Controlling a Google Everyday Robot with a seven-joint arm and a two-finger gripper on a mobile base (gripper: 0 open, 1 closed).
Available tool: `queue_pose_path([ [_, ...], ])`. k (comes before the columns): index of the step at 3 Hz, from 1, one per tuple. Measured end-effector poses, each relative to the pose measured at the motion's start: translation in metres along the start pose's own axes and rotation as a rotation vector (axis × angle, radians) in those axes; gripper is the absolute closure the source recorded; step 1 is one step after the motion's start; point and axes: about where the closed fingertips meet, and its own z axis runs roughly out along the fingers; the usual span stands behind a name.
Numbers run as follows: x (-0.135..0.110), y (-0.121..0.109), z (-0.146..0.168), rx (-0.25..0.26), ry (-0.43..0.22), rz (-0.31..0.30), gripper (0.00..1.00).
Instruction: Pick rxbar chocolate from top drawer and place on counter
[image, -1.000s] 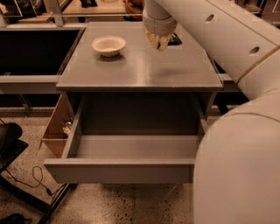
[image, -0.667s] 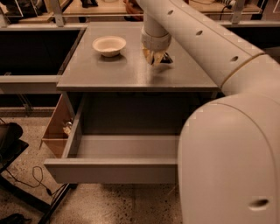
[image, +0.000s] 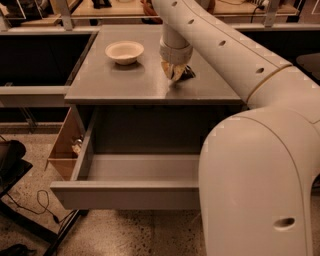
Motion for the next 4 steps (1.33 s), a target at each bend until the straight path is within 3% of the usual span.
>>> queue_pose_path([
  [1,0.0,0.0,0.0,0.0,0.0,0.0,0.3],
  [2,0.0,0.0,0.0,0.0,0.0,0.0,0.06],
  [3,0.0,0.0,0.0,0.0,0.0,0.0,0.0],
  [4,-0.002,-0.002,-0.022,0.111,0.037,-0.031,0.0],
])
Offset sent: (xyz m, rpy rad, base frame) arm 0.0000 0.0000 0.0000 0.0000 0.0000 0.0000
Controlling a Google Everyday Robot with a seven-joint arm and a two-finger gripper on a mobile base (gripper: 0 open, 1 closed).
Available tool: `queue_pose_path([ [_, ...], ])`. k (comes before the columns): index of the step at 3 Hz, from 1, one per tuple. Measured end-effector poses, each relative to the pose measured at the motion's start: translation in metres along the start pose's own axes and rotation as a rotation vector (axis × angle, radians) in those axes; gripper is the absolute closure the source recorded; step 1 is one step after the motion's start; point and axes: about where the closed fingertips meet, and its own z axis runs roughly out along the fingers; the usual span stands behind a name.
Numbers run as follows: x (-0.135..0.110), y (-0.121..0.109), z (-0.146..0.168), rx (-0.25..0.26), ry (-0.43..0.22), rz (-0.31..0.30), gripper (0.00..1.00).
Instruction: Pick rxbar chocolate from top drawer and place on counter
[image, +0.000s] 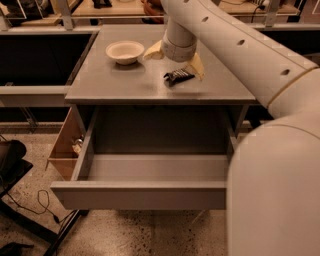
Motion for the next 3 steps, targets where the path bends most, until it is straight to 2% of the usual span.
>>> queue_pose_path([
  [1,-0.013,-0.003,-0.055,0.137,0.1,-0.027,0.0],
  [2,-0.035,-0.009,-0.127,0.228,0.257,-0.056,0.0],
  [3,-0.07,-0.021,-0.17,0.214,0.388,-0.096,0.0],
])
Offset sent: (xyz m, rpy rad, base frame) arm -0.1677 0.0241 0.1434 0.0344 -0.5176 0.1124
